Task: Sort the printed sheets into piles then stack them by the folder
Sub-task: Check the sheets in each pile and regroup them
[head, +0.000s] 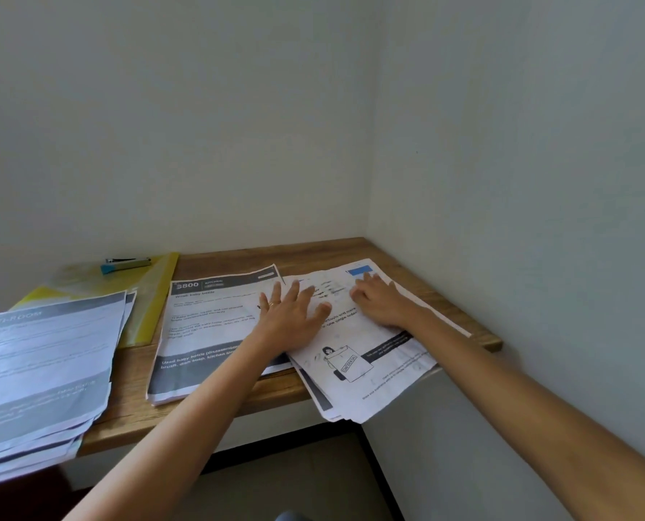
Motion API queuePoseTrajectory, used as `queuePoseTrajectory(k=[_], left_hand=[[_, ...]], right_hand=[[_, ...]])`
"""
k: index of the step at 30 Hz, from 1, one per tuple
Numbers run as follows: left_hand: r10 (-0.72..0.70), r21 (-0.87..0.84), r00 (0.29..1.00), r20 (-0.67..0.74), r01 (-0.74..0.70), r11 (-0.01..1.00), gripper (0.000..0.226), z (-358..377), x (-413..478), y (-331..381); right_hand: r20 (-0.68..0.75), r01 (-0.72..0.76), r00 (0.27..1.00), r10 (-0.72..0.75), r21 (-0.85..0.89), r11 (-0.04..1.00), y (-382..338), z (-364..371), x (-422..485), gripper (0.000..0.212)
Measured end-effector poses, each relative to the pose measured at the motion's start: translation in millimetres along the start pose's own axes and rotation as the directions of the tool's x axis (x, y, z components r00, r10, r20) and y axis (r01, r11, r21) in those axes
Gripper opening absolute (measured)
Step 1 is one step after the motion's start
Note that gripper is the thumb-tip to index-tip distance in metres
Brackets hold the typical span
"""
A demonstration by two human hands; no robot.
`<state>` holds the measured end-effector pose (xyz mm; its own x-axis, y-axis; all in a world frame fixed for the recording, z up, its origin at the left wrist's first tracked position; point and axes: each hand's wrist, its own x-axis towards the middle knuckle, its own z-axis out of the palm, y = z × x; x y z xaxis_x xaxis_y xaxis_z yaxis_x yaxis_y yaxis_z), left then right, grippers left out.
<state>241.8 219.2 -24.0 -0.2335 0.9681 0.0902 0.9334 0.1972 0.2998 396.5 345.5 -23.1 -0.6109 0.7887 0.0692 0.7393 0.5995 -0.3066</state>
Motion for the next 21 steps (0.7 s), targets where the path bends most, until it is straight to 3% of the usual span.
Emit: queuePoseTrajectory(k=[2,4,10,13,15,18,21], left_hand=[[0.001,0.042,0.999,0.042,-0.003,0.999,0.069,3.1,1.9,2.7],[0.001,0.069,0.997,0.073,-0.006,0.998,0.07,4.2,5.8,5.7],[0.009,0.166,0.989,0.147,-0.034,0.986,0.072,8.6,9.9,13.0],[0.021,0.175,0.991,0.133,-0.044,0.984,0.073,11.9,9.1,10.3],[0.027,0.173,0.992,0.124,-0.048,0.984,0.073,12.5,9.1,9.0],[0.031,0.172,0.992,0.121,-0.052,0.984,0.073,13.3,8.6,9.1],[0.034,0.161,0.993,0.113,-0.052,0.986,0.073,13.1,9.5,7.7]], right_hand=[[0.089,-0.039,0.995,0.045,-0.068,0.997,1.2,6.2,-0.9,0.057],[0.091,-0.045,0.994,0.056,-0.112,0.993,1.6,10.0,-0.4,0.059],[0.089,-0.05,0.995,0.048,0.016,0.999,3.0,6.8,0.8,0.053],[-0.126,-0.059,0.988,0.09,0.228,0.972,14.1,-8.8,-0.7,0.041],[-0.241,-0.163,0.952,0.188,0.119,0.979,30.5,-20.3,-0.3,0.039],[-0.18,-0.366,0.92,0.348,-0.082,0.927,48.4,-28.1,-0.9,0.043],[-0.146,-0.39,0.909,0.389,0.023,0.92,50.6,-27.4,0.0,0.032]])
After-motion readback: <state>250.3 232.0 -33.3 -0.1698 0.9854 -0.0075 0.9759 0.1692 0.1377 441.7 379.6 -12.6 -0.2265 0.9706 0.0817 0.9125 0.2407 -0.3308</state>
